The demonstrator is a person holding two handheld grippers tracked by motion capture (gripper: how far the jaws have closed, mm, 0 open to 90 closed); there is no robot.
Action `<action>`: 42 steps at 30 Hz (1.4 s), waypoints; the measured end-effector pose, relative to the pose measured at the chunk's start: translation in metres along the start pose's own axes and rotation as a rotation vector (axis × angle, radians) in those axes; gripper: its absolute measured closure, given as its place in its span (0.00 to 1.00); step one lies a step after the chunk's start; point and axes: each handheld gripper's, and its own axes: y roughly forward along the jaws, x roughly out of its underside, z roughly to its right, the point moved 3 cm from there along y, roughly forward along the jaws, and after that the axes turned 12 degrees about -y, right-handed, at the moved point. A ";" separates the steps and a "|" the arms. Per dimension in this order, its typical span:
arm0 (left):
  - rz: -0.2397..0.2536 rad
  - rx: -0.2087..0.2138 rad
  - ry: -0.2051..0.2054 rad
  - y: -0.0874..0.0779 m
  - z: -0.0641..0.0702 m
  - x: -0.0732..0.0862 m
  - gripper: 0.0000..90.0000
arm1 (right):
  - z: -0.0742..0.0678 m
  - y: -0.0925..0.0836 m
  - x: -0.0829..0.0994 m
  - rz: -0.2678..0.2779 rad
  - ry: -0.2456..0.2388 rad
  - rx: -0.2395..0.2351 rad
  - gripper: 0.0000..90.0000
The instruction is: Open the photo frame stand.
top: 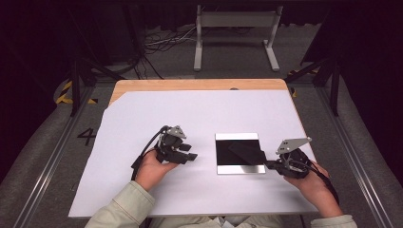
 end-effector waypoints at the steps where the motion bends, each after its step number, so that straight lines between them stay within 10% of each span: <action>1: 0.010 0.010 -0.006 0.001 0.001 0.000 0.60 | 0.000 0.000 -0.001 0.007 0.002 -0.002 1.00; 14: 0.030 0.145 -0.033 0.027 0.019 -0.003 0.88 | 0.002 -0.004 -0.010 0.088 0.013 0.023 1.00; 42: -0.024 0.108 0.056 0.074 0.046 -0.009 1.00 | 0.002 -0.004 -0.020 0.140 0.037 0.054 1.00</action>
